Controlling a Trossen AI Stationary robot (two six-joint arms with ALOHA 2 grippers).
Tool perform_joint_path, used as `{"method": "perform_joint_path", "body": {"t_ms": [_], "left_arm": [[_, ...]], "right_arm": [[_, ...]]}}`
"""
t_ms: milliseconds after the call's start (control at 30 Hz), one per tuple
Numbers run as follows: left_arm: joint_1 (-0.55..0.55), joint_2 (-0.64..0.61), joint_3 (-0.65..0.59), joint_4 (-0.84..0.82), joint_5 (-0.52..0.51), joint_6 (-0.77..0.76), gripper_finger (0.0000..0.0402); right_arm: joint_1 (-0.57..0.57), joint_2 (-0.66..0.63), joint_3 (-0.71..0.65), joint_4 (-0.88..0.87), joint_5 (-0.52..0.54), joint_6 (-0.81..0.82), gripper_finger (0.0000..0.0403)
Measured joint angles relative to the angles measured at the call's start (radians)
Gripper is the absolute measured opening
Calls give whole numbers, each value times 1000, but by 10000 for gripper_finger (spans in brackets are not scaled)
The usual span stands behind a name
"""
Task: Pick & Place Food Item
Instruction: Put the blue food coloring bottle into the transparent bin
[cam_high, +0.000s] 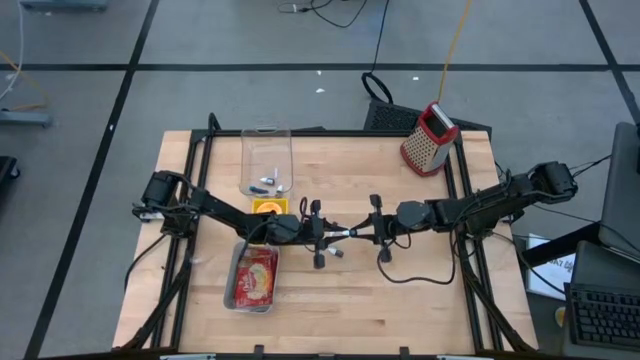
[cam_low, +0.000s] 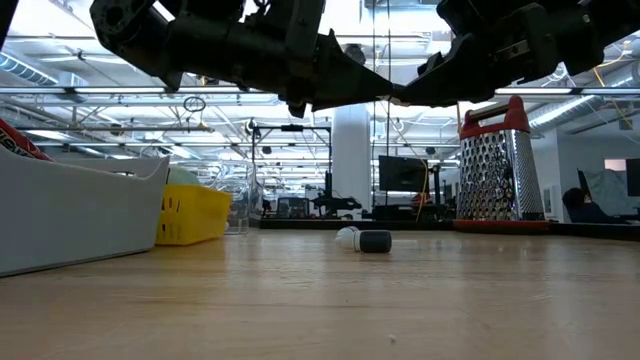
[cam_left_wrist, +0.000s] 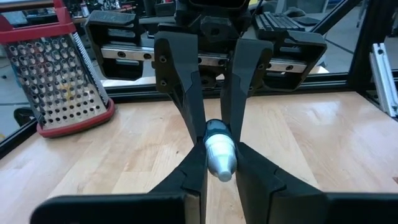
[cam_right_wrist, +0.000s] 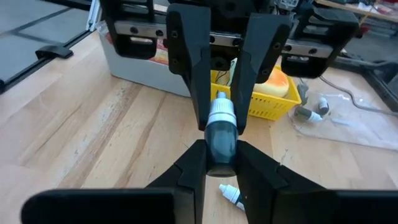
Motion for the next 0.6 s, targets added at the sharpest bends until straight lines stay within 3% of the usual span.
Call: {"method": "perform_joint_path", "body": {"t_ms": [200,400,600], "left_arm": [[2,-50,0,-37,-25,53,61],[19,-181,-5,-171,-67,45,56],[41,-291,-93,-168,-100,28,55]], "right_arm": [[0,-4,3,-1,7,83,87],[1,-23,-1,-51,-9,129,127],[0,-92,0,-112,-4,123,140]]}}
